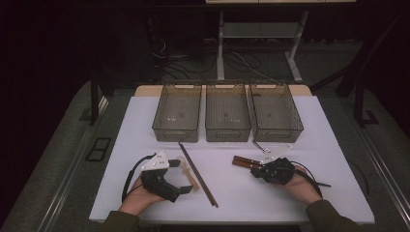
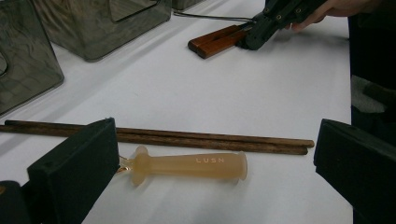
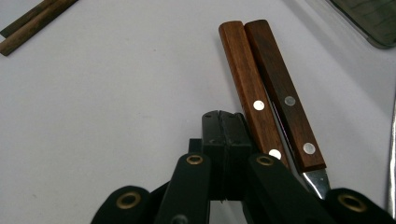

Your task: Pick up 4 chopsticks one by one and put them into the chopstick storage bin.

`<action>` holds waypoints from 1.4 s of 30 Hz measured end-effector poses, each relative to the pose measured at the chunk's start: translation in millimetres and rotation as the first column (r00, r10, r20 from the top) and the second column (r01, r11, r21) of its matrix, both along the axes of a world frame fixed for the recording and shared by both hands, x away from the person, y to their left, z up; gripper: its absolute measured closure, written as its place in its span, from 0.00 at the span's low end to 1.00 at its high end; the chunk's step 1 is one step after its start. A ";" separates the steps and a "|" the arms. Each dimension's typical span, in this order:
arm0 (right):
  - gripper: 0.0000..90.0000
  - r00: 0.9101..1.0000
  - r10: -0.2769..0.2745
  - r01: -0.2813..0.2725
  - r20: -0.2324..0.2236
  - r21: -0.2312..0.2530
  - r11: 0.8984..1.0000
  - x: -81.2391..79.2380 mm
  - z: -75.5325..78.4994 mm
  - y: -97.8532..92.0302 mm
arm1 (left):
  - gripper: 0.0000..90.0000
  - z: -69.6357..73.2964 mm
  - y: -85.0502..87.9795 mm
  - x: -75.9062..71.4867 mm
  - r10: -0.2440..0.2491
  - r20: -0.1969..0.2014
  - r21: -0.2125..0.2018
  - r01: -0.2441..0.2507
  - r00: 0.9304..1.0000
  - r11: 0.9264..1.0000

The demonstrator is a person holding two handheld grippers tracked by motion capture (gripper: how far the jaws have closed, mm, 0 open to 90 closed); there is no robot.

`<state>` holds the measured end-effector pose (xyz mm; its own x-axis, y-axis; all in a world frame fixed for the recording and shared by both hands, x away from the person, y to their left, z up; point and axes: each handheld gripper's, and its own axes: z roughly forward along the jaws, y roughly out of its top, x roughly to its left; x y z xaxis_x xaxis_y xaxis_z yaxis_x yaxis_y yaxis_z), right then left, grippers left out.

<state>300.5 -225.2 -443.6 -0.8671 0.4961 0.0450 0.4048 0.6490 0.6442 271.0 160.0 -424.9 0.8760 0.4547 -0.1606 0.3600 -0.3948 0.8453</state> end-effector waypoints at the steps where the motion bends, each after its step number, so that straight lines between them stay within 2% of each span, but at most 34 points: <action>1: 1.00 1.000 0.000 0.000 0.000 -0.002 1.000 0.2 0.0 0.2 | 0.00 0.0 0.0 0.0 0.000 0.000 0.000 0.000 1.000 1.000; 7: 1.00 1.000 0.000 0.000 0.002 -0.003 1.000 0.8 0.9 0.4 | 0.00 0.0 -0.1 -0.2 -0.001 0.000 -0.001 0.001 1.000 1.000; 9: 1.00 1.000 -0.003 0.002 0.013 0.050 0.999 -2.3 11.5 -4.8 | 0.00 0.3 0.1 -0.5 -0.001 0.001 -0.001 0.001 1.000 1.000; 12: 1.00 0.999 -0.023 0.019 0.036 0.095 0.995 -6.3 25.9 -14.6 | 0.00 0.4 1.0 -0.1 -0.005 0.003 0.002 0.005 1.000 1.000; 17: 1.00 0.997 -0.057 0.052 0.047 0.113 0.992 -13.1 37.1 -30.8 | 0.00 0.6 1.1 -0.4 -0.005 0.002 0.000 0.005 1.000 1.000; 22: 1.00 0.992 -0.121 0.116 0.036 0.106 0.988 -24.5 44.3 -66.4 | 0.00 0.6 1.1 -0.2 -0.006 0.001 0.000 0.006 1.000 1.000; 23: 1.00 0.992 -0.121 0.116 0.036 0.106 0.988 -24.5 44.3 -66.4 | 0.00 0.5 1.1 -0.1 -0.006 0.002 0.000 0.006 1.000 1.000; 25: 1.00 0.986 -0.163 0.159 0.035 0.106 0.982 -28.8 46.0 -84.9 | 0.00 0.4 1.0 0.0 -0.005 0.001 -0.001 0.005 1.000 1.000; 27: 1.00 0.983 -0.179 0.175 0.032 0.101 0.979 -30.0 46.1 -91.1 | 0.00 0.4 1.1 -0.1 -0.006 0.001 0.000 0.006 1.000 1.000; 29: 1.00 0.977 -0.213 0.210 0.029 0.097 0.973 -31.7 44.8 -103.2 | 0.00 0.2 1.1 0.1 -0.005 0.000 -0.001 0.005 1.000 1.000; 30: 1.00 0.970 -0.242 0.240 0.017 0.085 0.967 -33.1 42.3 -114.2 | 0.00 0.2 1.0 0.1 -0.005 -0.001 -0.001 0.005 1.000 1.000; 31: 1.00 0.970 -0.242 0.240 0.017 0.085 0.967 -33.1 42.3 -114.2 | 0.00 0.0 0.9 0.2 -0.006 -0.001 -0.001 0.006 1.000 1.000; 32: 1.00 0.964 -0.267 0.266 -0.002 0.068 0.962 -34.9 36.9 -123.7 | 0.00 -0.3 0.5 0.2 -0.005 -0.003 -0.002 0.005 1.000 1.000; 35: 1.00 0.960 -0.279 0.279 -0.015 0.041 0.959 -35.5 30.7 -129.7 | 0.00 -0.3 0.4 0.3 -0.007 -0.004 0.002 0.007 1.000 1.000; 36: 1.00 0.957 -0.289 0.289 -0.036 0.014 0.957 -35.5 22.5 -134.8 | 0.00 -0.3 0.2 0.3 -0.008 -0.005 0.002 0.008 1.000 1.000; 38: 1.00 0.953 -0.300 0.299 -0.054 -0.016 0.954 -35.1 16.3 -138.7 | 0.00 -0.6 0.0 0.3 -0.007 -0.006 0.002 0.007 1.000 1.000; 42: 1.00 0.950 -0.306 0.305 -0.060 -0.032 0.952 -31.8 11.2 -142.8 | 0.00 -0.9 -0.1 0.5 -0.009 -0.007 0.001 0.009 1.000 1.000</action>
